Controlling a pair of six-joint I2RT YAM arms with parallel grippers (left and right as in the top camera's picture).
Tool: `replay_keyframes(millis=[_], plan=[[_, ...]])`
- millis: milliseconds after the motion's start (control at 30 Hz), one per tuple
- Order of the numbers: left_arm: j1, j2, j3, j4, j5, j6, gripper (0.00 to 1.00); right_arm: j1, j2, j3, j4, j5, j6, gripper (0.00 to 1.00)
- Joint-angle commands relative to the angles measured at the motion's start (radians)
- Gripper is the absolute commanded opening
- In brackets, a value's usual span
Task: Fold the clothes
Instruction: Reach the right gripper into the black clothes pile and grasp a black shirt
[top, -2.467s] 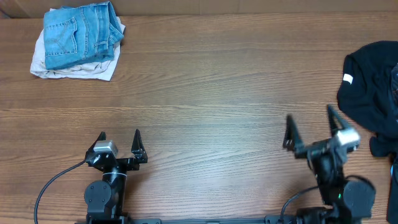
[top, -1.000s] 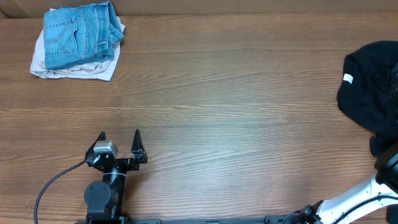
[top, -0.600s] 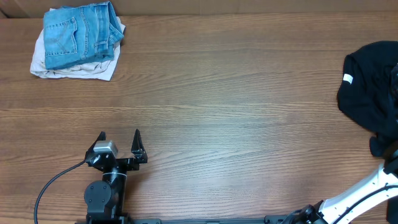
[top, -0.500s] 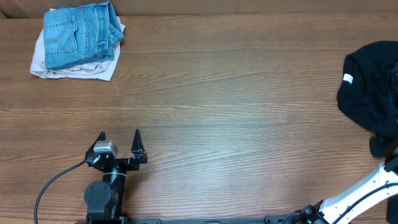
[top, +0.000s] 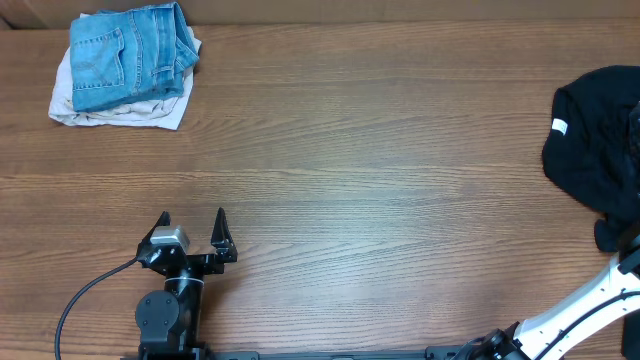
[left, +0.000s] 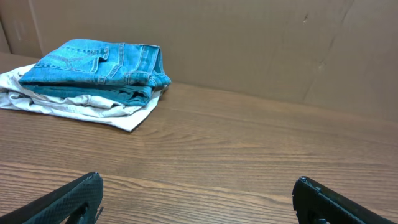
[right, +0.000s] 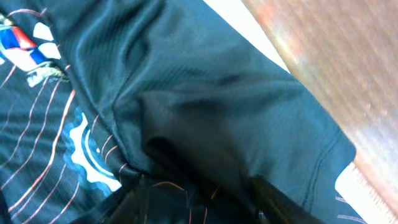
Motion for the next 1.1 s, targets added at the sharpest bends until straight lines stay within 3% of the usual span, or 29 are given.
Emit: replay_keyframes(millis=[0,33,67,267,467,600,800,1067], plan=[[0.006,-0.008,-0.004,0.0,-0.01,0.022,1.0,-0.002,0.012,0.033,0.011,-0.008,0.006,0.27],[0.006,-0.008,-0.004,0.0,-0.01,0.022,1.0,-0.002,0.012,0.033,0.011,-0.007,0.006,0.19],[0.006,-0.008,-0.004,0.0,-0.01,0.022,1.0,-0.002,0.012,0.033,0.012,-0.005,0.006,0.04],[0.006,-0.008,-0.004,0.0,-0.01,0.022,1.0,0.0,-0.009,0.101,-0.053,-0.012,0.072,0.04],[0.006,-0.008,-0.004,0.0,-0.01,0.022,1.0,0.011,-0.151,0.219,-0.165,-0.373,0.201,0.04],[0.006,-0.008,-0.004,0.0,-0.01,0.022,1.0,0.044,-0.243,0.219,-0.18,-0.454,0.278,0.04],[0.006,-0.008,-0.004,0.0,-0.01,0.022,1.0,0.181,-0.405,0.219,-0.244,-0.454,0.343,0.04],[0.006,-0.008,-0.004,0.0,-0.01,0.022,1.0,0.438,-0.467,0.219,-0.335,-0.459,0.407,0.04]])
